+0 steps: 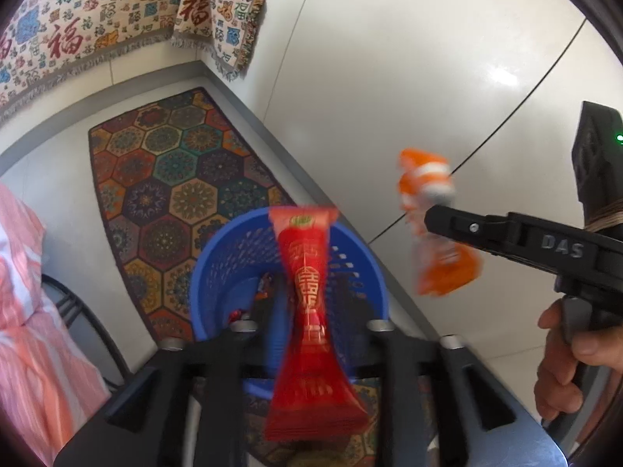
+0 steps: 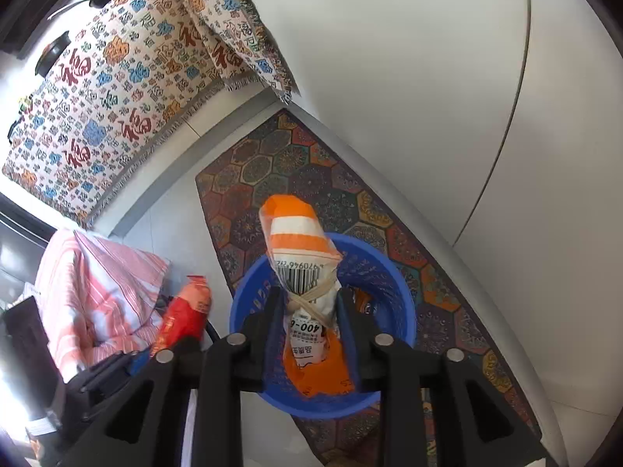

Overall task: Collect trash
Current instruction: 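Carry both items over the blue wastebasket and open both tools to drop them, then move both tools back toward the table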

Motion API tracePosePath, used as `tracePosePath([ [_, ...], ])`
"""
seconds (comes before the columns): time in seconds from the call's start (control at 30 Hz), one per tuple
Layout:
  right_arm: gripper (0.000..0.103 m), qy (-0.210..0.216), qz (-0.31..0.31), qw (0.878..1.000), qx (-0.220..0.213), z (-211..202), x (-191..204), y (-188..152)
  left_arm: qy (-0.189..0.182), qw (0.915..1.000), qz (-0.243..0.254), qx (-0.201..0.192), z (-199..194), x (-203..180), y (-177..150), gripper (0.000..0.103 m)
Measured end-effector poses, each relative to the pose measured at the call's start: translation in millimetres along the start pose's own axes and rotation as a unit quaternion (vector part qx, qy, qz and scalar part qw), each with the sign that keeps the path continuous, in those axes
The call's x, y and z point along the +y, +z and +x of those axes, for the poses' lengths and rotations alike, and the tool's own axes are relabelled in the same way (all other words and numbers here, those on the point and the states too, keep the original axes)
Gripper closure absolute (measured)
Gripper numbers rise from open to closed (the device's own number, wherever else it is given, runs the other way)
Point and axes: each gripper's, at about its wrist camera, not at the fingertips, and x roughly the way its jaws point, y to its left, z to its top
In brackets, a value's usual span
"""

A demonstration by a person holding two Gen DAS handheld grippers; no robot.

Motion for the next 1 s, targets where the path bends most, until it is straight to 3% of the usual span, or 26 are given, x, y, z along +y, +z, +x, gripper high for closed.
tracePosePath([
  [0.03,0.068,0.002,0.001,1.000,-0.002,0,0,1,0.002,1.0000,-0.001,-0.005,-1,0,0,0.044],
  [0.07,0.063,0.003,0.002,1.000,-0.003,-1,0,3,0.004,0.9999,-0.001,-0.011,-2,1,1,0.041],
  [0.27,0.061,-0.005,-0.006,1.000,-0.029,-14,4,7,0.003,0.9995,-0.015,-0.027,-32,6,2,0.040],
  [0.43,0.061,-0.020,-0.045,0.995,-0.090,-43,27,8,0.023,0.9973,0.007,-0.070,-104,2,-19,0.027],
  [0.6,0.060,-0.026,-0.095,0.985,-0.139,-68,71,5,0.044,0.9946,0.008,-0.094,-182,19,-60,0.019],
  [0.77,0.058,-0.001,-0.150,0.976,-0.158,-82,135,-19,0.094,0.9907,-0.023,-0.096,-241,72,-115,0.019],
  [1.0,0.055,0.077,-0.244,0.955,-0.148,-85,258,-88,0.193,0.9703,-0.101,-0.105,-298,183,-183,0.019],
])
